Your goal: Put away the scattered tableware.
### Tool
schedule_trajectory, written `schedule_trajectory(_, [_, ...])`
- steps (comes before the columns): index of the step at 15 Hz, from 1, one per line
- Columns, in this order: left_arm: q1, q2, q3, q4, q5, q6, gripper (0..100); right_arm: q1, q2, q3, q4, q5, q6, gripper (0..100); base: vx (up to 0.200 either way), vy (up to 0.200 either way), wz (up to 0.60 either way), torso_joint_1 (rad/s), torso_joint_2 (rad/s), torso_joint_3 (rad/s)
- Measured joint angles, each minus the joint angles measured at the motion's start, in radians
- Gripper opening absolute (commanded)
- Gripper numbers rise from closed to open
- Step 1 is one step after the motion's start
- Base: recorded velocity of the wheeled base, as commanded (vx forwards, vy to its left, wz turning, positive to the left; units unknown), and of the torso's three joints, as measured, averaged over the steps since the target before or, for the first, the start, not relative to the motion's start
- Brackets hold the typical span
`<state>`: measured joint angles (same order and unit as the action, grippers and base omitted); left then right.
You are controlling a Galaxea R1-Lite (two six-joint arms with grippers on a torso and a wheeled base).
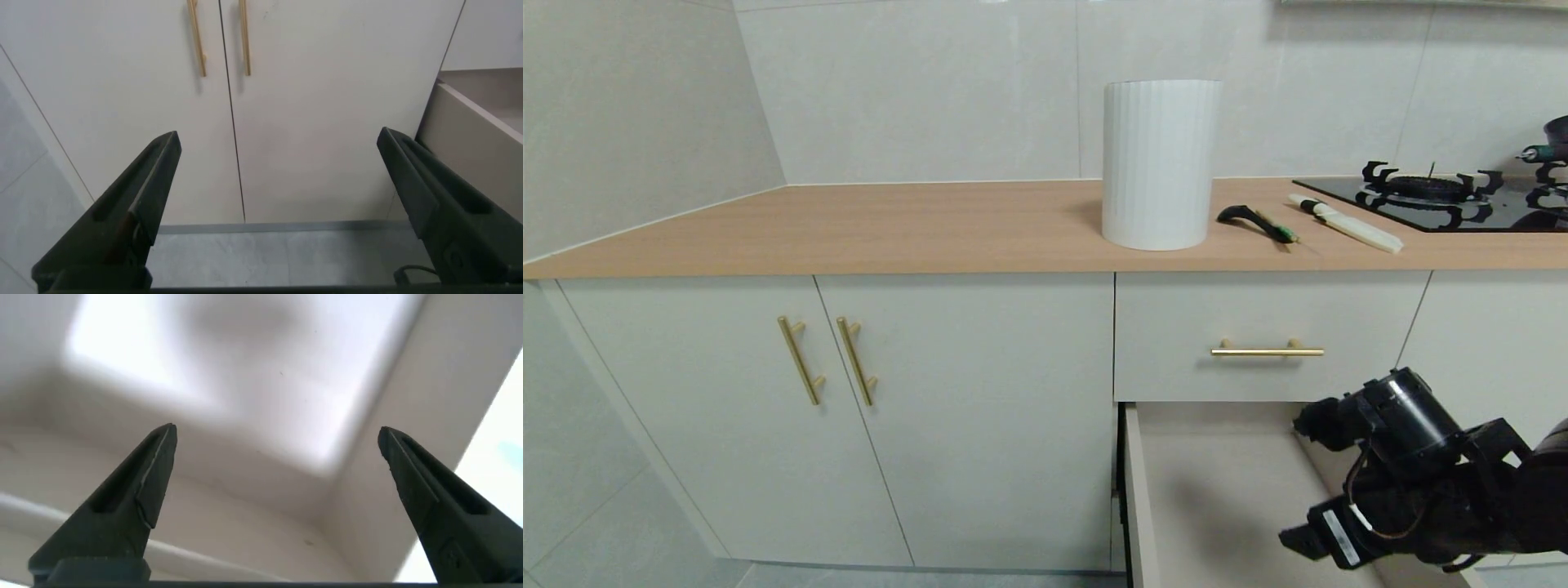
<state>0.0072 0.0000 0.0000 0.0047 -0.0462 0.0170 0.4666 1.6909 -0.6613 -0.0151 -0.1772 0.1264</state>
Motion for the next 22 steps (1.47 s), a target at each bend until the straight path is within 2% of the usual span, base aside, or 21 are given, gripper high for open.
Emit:
schedule_trajectory(3, [0.000, 0.000, 0.000, 0.000, 0.000, 0.000, 100, -0.015, -0.005, -0.048, -0.014, 0.014, 0.039, 100, 0.000, 0.000, 0.00, 0.000, 0.00, 0.000])
schedule_trajectory(5, [0.000, 0.000, 0.000, 0.000, 0.000, 0.000, 100, -0.020, -0.002, -0.050, -0.063, 0.012, 0.039, 100, 0.000, 0.000, 0.00, 0.000, 0.00, 0.000])
schedule_trajectory(10, [0.000, 0.000, 0.000, 0.000, 0.000, 0.000, 100, -0.024, 0.000, -0.048, -0.067, 0.010, 0.039, 100, 0.000, 0.000, 0.00, 0.001, -0.01, -0.006])
schedule_trajectory(14, [0.000, 0.000, 0.000, 0.000, 0.000, 0.000, 100, -0.023, 0.000, -0.048, -0.067, 0.008, 0.038, 100, 0.000, 0.000, 0.00, 0.071, -0.23, -0.245])
schedule_trajectory(22, [0.000, 0.000, 0.000, 0.000, 0.000, 0.000, 100, -0.024, 0.004, -0.047, -0.067, -0.014, 0.038, 100, 0.000, 0.000, 0.00, 0.179, -0.50, -0.289])
